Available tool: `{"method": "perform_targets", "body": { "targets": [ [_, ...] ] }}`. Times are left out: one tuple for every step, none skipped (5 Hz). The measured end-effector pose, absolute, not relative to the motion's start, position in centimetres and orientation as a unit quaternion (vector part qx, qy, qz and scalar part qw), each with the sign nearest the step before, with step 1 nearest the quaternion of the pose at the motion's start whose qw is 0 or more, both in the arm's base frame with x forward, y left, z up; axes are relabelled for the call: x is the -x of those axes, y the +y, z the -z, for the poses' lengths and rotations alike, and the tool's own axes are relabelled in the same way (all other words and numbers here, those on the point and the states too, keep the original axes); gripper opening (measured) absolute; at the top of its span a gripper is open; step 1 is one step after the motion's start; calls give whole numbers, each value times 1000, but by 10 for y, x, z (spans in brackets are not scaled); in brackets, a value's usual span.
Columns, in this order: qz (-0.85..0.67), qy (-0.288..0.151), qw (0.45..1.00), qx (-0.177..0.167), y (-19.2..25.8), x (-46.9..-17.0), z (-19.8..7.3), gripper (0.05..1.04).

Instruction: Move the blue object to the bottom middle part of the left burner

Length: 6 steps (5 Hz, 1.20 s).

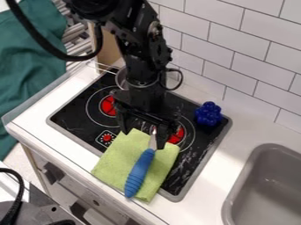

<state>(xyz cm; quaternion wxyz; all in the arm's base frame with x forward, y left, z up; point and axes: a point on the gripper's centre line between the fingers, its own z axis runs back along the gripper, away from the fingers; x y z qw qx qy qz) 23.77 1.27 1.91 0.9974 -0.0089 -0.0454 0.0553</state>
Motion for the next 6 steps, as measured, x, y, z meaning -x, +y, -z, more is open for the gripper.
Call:
{"method": "perform_targets", "body": {
  "targets": [
    [-55,-34,998,9,12,-235,-14,1001],
    [-48,-30,998,8,9,-239,-12,1001],
    [-28,-28,999,5,-1,-263,-13,1001],
    [-3,-32,999,7,-17,-293,-16,1001],
    [12,-38,999,25,-35,-336,-10,1001],
    [29,-39,998,28,-43,-361,-7,1001]
  ]
}}
